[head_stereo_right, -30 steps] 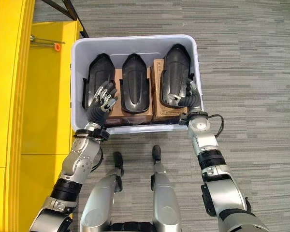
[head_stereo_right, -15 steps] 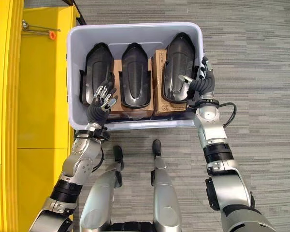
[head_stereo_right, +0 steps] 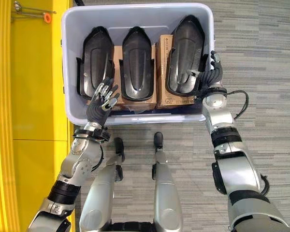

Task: Move parts from the plastic box to the shelf.

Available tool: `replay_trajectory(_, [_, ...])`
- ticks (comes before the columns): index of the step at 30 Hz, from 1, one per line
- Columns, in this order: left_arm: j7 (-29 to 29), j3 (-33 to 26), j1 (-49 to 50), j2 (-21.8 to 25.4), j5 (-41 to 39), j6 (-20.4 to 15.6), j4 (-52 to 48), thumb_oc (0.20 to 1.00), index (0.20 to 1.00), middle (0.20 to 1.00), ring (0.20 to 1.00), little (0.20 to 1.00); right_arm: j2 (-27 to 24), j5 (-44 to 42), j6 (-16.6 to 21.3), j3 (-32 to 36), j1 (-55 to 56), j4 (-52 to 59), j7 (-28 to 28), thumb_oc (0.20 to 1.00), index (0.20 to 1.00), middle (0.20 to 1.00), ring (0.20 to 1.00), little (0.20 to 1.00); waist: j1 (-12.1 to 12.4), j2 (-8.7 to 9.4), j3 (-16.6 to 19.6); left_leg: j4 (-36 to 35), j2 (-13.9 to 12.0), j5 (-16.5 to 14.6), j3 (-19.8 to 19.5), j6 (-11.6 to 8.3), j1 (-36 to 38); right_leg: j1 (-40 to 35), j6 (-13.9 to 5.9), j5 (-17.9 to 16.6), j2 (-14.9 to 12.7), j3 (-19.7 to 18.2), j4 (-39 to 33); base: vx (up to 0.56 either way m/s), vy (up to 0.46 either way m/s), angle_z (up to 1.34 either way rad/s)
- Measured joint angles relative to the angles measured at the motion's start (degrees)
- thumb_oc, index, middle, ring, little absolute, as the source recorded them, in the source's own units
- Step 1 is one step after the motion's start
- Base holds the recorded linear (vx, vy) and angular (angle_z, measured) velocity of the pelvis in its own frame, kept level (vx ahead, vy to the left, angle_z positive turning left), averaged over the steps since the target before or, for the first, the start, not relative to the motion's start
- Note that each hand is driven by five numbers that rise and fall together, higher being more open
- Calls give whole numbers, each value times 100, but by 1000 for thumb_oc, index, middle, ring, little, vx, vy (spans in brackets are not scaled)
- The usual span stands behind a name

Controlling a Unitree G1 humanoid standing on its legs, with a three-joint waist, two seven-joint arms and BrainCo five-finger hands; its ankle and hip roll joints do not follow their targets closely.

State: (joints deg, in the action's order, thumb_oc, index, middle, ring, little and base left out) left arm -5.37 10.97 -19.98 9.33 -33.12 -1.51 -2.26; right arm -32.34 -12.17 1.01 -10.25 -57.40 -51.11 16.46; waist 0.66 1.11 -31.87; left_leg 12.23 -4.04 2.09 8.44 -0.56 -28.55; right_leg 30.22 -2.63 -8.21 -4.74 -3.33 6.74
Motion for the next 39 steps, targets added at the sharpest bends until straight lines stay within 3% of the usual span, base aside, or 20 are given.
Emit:
replay_trajectory(9, [-60,11,69,5,0,-41,-118,1000,1000,1000,1000,1000,-220,184,67,-408,-335,-184,134,1000,1000,1000,1000,1000,3,-15,2,172,-5,19,-100,1,-394,384,34,30,1,71,228,2,-7,4])
replay_trajectory(22, [-252,7,63,-3,0,-137,-140,1000,1000,1000,1000,1000,-235,454,70,-464,-539,-213,222,1000,1000,1000,1000,1000,-11,-12,3,306,4,27,-189,30,-707,635,62,38,-9,110,322,1,1,2])
replay_trajectory(29, [-266,25,-64,-103,-1,-164,-144,1000,1000,1000,1000,1000,46,458,67,-824,-641,-506,25,1000,1000,1000,1000,1000,89,-16,8,394,14,44,-283,3,-892,741,68,41,-27,216,343,-3,9,5])
replay_trajectory(39, [-281,58,-76,-111,-2,-173,-145,1000,1000,1000,1000,1000,280,449,97,-838,-1022,-1197,-39,1000,1000,1000,1000,1000,192,-11,11,444,25,46,-382,7,-949,743,86,60,-35,293,380,-9,9,4])
